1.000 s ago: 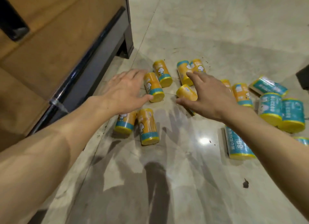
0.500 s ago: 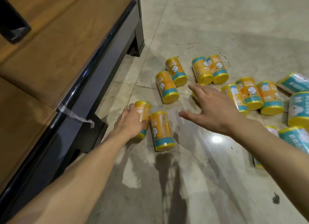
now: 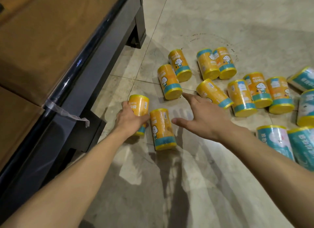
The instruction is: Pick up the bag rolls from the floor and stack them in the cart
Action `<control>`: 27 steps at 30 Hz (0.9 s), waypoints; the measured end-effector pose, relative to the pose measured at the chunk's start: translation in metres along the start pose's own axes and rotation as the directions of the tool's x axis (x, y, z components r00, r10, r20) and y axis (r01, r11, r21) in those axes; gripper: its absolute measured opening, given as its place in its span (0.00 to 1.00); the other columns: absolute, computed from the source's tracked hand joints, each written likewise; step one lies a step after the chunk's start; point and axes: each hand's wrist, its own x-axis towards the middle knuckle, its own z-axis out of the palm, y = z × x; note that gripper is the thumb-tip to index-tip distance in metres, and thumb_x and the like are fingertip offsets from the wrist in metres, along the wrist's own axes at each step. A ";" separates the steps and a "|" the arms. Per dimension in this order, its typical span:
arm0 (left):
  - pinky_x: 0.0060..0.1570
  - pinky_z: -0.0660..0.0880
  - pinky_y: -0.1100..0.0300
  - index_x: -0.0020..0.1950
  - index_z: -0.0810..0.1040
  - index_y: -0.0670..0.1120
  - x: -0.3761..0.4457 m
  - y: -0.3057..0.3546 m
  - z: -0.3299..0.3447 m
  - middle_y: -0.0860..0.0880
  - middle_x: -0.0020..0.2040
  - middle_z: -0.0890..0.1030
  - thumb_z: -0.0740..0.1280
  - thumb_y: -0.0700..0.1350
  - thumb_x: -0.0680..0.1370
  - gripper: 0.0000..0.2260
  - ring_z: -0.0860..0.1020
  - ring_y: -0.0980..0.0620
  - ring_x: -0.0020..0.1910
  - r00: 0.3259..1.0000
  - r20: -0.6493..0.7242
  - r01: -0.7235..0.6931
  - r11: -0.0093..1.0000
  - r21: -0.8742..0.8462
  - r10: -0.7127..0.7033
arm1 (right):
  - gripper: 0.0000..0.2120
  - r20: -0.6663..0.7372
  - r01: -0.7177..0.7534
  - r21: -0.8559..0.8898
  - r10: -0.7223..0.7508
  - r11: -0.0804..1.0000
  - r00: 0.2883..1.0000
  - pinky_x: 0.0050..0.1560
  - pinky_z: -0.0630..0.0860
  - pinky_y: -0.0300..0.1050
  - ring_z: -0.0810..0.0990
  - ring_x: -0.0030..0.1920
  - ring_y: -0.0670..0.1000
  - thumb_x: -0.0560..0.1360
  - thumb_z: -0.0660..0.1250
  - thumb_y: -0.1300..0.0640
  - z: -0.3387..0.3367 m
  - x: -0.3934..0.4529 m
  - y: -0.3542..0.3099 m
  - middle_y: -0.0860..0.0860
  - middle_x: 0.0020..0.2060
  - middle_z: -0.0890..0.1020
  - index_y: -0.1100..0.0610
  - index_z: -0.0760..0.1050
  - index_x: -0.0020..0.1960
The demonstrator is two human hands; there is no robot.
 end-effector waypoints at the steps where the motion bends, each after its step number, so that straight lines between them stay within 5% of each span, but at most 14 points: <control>1: 0.58 0.76 0.48 0.72 0.61 0.49 -0.001 0.000 -0.005 0.44 0.60 0.77 0.77 0.56 0.68 0.39 0.77 0.41 0.58 1.000 -0.004 -0.013 1.000 -0.024 0.013 | 0.45 0.016 -0.008 -0.001 0.008 1.000 1.000 0.65 0.72 0.54 0.69 0.74 0.56 0.74 0.61 0.28 0.003 0.001 -0.003 0.52 0.76 0.68 0.51 0.54 0.81; 7: 0.49 0.71 0.57 0.69 0.66 0.50 -0.010 0.006 -0.044 0.50 0.53 0.78 0.76 0.49 0.70 0.31 0.77 0.47 0.54 0.993 -0.095 -0.078 0.989 -0.123 0.066 | 0.42 0.072 -0.038 0.035 0.036 0.999 0.997 0.59 0.74 0.55 0.73 0.70 0.59 0.74 0.61 0.28 0.030 0.012 -0.027 0.53 0.74 0.71 0.51 0.57 0.79; 15: 0.55 0.80 0.49 0.68 0.64 0.55 -0.037 0.010 -0.089 0.53 0.53 0.80 0.74 0.53 0.63 0.36 0.81 0.51 0.52 0.989 -0.050 -0.145 0.967 -0.208 0.137 | 0.49 0.230 -0.381 0.256 0.327 0.888 0.917 0.62 0.72 0.57 0.72 0.68 0.63 0.69 0.68 0.28 0.094 0.035 -0.077 0.59 0.68 0.72 0.56 0.55 0.78; 20: 0.55 0.80 0.49 0.64 0.64 0.56 -0.053 0.001 -0.097 0.55 0.52 0.79 0.72 0.52 0.62 0.32 0.81 0.53 0.51 0.992 -0.027 -0.124 0.962 -0.244 0.121 | 0.42 0.160 -0.396 0.302 0.363 0.867 0.918 0.58 0.73 0.56 0.74 0.64 0.63 0.70 0.72 0.38 0.112 0.034 -0.100 0.59 0.63 0.73 0.56 0.59 0.73; 24: 0.48 0.78 0.56 0.64 0.64 0.55 -0.059 -0.001 -0.096 0.54 0.51 0.79 0.74 0.49 0.65 0.31 0.80 0.54 0.50 0.991 -0.017 -0.135 0.947 -0.291 0.136 | 0.37 0.218 -0.414 0.494 0.352 0.764 0.910 0.57 0.75 0.52 0.77 0.60 0.62 0.66 0.77 0.45 0.109 0.034 -0.097 0.59 0.60 0.75 0.55 0.65 0.68; 27: 0.46 0.78 0.55 0.64 0.64 0.54 -0.063 0.001 -0.091 0.52 0.52 0.79 0.73 0.50 0.64 0.32 0.80 0.52 0.51 0.990 -0.064 -0.140 0.933 -0.331 0.126 | 0.28 0.123 -0.317 0.764 0.356 0.562 0.926 0.45 0.81 0.46 0.83 0.48 0.52 0.66 0.78 0.50 0.094 0.024 -0.084 0.53 0.50 0.81 0.54 0.70 0.61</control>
